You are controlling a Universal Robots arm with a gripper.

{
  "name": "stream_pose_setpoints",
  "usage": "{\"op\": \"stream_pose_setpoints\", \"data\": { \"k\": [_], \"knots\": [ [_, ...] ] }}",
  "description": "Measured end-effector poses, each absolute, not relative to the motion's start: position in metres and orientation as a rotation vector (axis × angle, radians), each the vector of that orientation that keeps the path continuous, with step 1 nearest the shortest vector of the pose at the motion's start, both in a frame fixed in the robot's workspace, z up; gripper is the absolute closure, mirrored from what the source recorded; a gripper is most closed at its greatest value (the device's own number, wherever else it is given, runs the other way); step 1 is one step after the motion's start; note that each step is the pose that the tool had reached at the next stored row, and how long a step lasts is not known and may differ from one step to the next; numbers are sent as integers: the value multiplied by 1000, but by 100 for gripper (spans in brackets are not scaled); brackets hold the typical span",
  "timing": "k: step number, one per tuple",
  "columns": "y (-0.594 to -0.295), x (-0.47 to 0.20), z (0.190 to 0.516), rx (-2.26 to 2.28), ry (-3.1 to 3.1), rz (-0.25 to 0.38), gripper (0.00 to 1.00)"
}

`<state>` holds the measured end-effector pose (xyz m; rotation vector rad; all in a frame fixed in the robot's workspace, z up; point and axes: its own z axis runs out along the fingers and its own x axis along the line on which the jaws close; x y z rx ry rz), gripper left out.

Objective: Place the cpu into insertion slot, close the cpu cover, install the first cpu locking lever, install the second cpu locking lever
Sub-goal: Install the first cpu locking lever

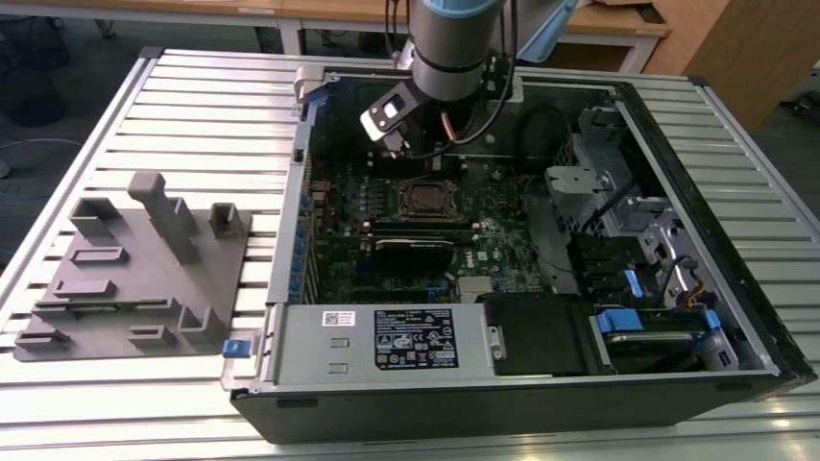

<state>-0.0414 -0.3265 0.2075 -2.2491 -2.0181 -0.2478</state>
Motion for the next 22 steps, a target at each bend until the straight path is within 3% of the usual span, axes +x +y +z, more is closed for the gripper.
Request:
{"op": "stream_pose_setpoints", "data": {
  "k": [22],
  "knots": [
    [-323,-41,203,-2322,-1972,-230,90]
  ]
}}
